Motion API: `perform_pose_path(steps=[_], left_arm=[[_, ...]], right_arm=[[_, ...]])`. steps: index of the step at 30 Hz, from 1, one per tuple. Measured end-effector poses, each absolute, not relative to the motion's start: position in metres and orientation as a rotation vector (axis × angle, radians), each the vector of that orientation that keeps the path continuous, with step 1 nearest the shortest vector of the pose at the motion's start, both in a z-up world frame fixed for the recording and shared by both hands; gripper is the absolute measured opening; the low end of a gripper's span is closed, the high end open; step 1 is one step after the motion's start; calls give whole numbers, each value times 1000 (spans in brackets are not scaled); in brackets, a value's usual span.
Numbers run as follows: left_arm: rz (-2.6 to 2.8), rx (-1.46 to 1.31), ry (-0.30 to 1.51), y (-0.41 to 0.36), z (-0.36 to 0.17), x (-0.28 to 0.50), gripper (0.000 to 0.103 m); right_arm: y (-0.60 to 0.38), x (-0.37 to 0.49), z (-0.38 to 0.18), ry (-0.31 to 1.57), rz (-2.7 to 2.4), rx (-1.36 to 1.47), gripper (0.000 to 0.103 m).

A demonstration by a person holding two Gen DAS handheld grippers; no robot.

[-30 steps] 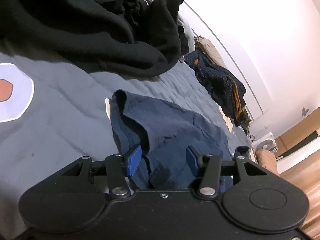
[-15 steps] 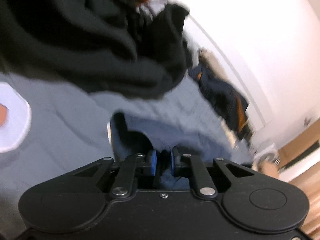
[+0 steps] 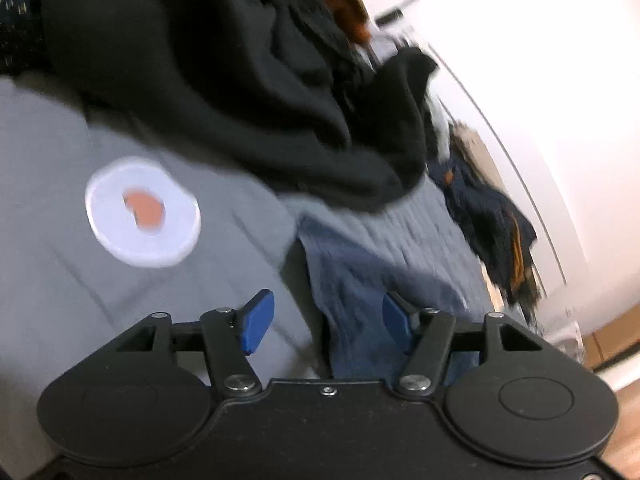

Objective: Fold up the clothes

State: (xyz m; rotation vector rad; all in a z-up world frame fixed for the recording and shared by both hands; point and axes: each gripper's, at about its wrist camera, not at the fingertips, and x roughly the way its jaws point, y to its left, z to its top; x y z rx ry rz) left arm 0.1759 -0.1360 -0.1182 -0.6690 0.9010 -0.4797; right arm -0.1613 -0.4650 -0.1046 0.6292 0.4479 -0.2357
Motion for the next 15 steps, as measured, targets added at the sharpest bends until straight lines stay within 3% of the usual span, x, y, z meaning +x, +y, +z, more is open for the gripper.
perform_pose_path(steps=[9, 10, 11, 12, 13, 15], left_arm=[[-579, -598, 982, -183, -143, 174, 57], [-582, -595, 975, -184, -143, 174, 48], [-582, -589, 976, -185, -143, 176, 29], [-578, -573, 981, -185, -143, 178, 20], [-572, -552, 984, -184, -144, 181, 13], [-559, -539, 988, -179, -139, 184, 11]], right_arm=[[-463, -162, -103, 450, -233, 627, 46], [-463, -162, -103, 450, -235, 630, 46], [-464, -162, -103, 450, -236, 633, 46], [-464, -162, -103, 450, -237, 635, 46], [-465, -162, -103, 451, -239, 635, 46], [-466, -162, -103, 455, -242, 638, 46]])
